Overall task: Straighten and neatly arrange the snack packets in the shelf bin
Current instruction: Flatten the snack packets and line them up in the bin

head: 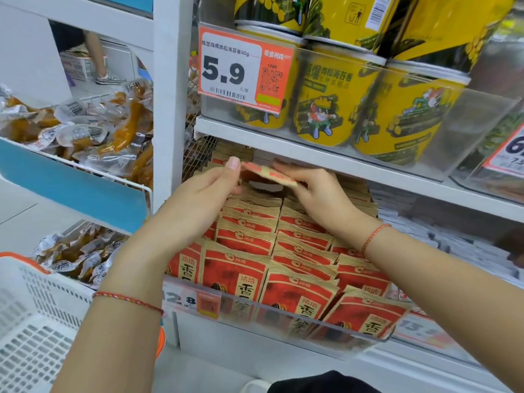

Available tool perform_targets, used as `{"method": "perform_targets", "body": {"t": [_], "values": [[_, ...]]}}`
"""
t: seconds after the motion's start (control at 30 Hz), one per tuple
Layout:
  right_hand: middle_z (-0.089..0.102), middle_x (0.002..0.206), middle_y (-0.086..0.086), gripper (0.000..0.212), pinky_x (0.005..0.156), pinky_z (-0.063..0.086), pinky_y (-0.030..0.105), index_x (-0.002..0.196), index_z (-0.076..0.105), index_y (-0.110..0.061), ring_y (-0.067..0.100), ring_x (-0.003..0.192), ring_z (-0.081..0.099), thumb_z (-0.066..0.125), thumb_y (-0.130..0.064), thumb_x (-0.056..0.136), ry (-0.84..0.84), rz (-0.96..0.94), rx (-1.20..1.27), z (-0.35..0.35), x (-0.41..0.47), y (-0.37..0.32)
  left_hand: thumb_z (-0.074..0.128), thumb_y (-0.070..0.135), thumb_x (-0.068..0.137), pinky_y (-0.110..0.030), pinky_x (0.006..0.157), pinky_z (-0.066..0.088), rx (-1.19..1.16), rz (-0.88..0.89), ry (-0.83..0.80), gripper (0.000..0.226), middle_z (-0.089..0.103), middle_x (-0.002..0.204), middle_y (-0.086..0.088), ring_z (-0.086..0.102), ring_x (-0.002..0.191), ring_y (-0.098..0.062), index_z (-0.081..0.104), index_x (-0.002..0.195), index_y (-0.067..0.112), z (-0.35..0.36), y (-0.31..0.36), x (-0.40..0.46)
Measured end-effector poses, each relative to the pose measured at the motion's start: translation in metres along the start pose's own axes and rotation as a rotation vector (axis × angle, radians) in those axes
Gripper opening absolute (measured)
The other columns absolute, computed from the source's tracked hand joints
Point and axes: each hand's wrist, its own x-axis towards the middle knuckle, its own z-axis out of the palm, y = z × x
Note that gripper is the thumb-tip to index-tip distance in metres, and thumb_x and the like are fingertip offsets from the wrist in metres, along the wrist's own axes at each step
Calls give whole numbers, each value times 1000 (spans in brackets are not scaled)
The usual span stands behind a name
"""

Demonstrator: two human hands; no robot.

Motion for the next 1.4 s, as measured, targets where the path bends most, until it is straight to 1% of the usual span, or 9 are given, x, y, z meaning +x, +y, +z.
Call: {"method": "perform_targets", "body": {"t": [0.13, 0.33, 0.57, 0.67, 0.77, 0.87, 1.03, 1.2, 1.4], "values": [[69, 111, 9, 26, 85, 43, 30, 119, 65, -17, 29, 106, 59, 48, -21, 99, 32, 112, -176, -1, 6, 2, 21, 64, 94, -28, 93, 28, 32, -3, -4, 57, 47, 93, 39, 47, 111, -1, 58, 126, 35, 0, 2, -1], [69, 113, 11, 40, 84, 50, 39, 134, 54, -23, 35, 105, 61, 49, -13, 95, -3, -17, -392, -9, -5, -4, 21, 63, 95, -27, 92, 27, 32, -8, -13, 54, 50, 95, 35, 46, 110, -1, 54, 130, 37, 0, 2, -3], [69, 100, 12, 30, 69, 44, 35, 122, 59, -21, 33, 89, 62, 40, -21, 99, -82, 82, -599, 4, 9, -11, 22, 63, 95, -27, 91, 26, 45, -7, -25, 38, 58, 108, 28, 43, 108, 3, 48, 117, 47, 0, 3, -4], [66, 98, 10, 29, 67, 43, 30, 120, 59, -17, 29, 82, 58, 39, -27, 101, -126, 221, -474, 6, 18, -7, 23, 63, 95, -25, 90, 26, 41, -1, -18, 45, 55, 102, 32, 43, 105, 4, 51, 124, 43, 0, 3, -4], [63, 112, 14, 35, 79, 47, 34, 130, 48, -13, 33, 99, 59, 44, -31, 100, -98, 229, -297, 4, 13, -7, 24, 61, 96, -21, 85, 29, 62, 19, -8, 55, 51, 95, 35, 44, 98, 9, 53, 134, 35, -1, 2, -5], [58, 122, 16, 52, 86, 42, 36, 144, 31, -16, 35, 116, 50, 43, -39, 99, -95, 142, -354, 1, -4, -14, 26, 58, 97, -9, 73, 27, 37, 19, -2, 50, 54, 99, 32, 44, 89, 17, 52, 133, 36, -2, 0, -6], [34, 150, 11, 66, 107, 31, 43, 152, 9, -30, 34, 134, 35, 30, -58, 97, -179, 86, -513, 5, -1, -20, 29, 63, 91, -20, 87, 33, 15, 41, -21, 58, 58, 132, 15, 48, 117, -1, 47, 139, 36, 3, 1, -6], [45, 144, 4, 75, 96, 42, 39, 149, 16, -35, 31, 124, 48, 31, -74, 87, -217, 173, -355, 3, 20, -14, 31, 61, 92, -10, 78, 33, 0, 38, -23, 55, 59, 131, 14, 50, 115, -2, 46, 139, 37, 2, -1, -5], [39, 150, -1, 82, 94, 41, 35, 148, 15, -39, 30, 130, 44, 40, -79, 81, -233, 252, -270, 10, 24, -6, 31, 60, 94, -9, 75, 30, 0, 29, -13, 53, 60, 128, 16, 51, 114, -1, 49, 138, 36, 0, -2, -4]]}}
